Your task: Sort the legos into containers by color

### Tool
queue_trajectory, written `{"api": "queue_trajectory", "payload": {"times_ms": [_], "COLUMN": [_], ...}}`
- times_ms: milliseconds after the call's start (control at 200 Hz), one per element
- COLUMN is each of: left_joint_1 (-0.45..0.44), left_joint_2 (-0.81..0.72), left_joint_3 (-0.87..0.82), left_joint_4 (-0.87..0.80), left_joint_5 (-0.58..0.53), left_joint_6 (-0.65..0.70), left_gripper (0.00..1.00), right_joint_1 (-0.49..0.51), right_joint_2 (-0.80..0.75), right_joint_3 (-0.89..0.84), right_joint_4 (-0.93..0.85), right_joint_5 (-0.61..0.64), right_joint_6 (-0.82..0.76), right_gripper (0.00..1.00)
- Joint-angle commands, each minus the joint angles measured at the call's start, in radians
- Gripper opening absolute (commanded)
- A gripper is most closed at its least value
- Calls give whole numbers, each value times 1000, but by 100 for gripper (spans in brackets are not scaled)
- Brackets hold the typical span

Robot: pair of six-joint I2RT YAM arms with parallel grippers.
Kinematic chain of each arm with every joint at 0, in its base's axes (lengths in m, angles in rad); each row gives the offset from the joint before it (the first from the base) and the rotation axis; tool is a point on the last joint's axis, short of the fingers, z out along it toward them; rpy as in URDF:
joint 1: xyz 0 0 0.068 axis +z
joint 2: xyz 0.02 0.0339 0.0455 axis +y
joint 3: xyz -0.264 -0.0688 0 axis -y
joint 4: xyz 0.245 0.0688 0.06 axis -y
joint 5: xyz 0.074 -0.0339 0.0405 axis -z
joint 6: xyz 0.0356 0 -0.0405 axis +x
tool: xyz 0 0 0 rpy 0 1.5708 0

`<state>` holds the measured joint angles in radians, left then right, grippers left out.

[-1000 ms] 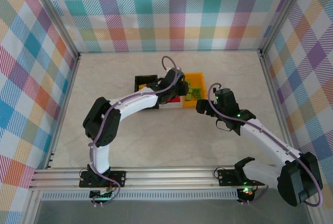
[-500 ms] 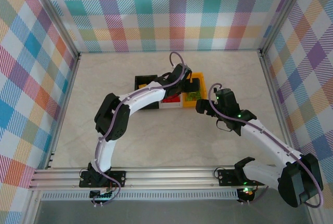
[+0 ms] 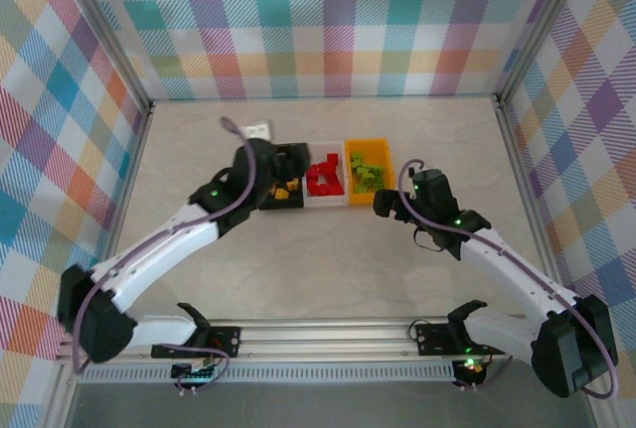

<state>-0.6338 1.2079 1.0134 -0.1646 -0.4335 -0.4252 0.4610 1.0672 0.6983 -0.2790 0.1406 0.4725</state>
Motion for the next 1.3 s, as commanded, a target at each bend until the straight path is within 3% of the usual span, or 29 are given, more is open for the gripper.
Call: {"api": "queue_trajectory", "payload": {"times_ms": [0, 200, 330, 510, 655, 770, 830, 855, 895, 1005, 1145, 1300], "left_joint_1": [99, 329, 447, 477, 497, 531, 533, 533, 541, 545, 543, 542], "left_joint_2": [-95, -77, 36, 178, 327, 323, 374, 368, 343, 358, 354, 352], "left_joint_3": [-166, -354, -437, -554, -579, -579, -649, -659, -639, -624, -627, -630], "left_joint_4": [46, 218, 387, 781, 946, 921, 1118, 1123, 1036, 1035, 1033, 1036], "left_joint_5": [-231, -173, -105, 31, 116, 179, 184, 176, 171, 162, 145, 150], "left_joint_6": [103, 337, 337, 441, 453, 425, 438, 428, 411, 411, 403, 404], "left_gripper": [100, 100, 100, 100, 100, 100, 100, 100, 100, 100, 100, 100], "right_joint_1": [0, 0, -1, -2, -11, -35, -64, -76, -99, -187, -320, -401], "right_joint_2": [-15, -30, -47, -85, -93, -92, -87, -84, -79, -43, 40, 196], "right_joint_3": [-24, -57, -88, -133, -124, -93, -79, -76, -79, -133, -305, -361], "right_joint_4": [59, 127, 164, 187, 155, 143, 141, 152, 191, 326, 713, 969], "right_joint_5": [-13, -17, 18, 70, 147, 231, 311, 343, 363, 396, 234, 100], "right_joint_6": [-12, -21, -46, -55, -36, -55, -51, -60, -114, -253, -384, -400], "right_gripper": [100, 100, 100, 100, 100, 100, 100, 100, 100, 100, 100, 100]}}
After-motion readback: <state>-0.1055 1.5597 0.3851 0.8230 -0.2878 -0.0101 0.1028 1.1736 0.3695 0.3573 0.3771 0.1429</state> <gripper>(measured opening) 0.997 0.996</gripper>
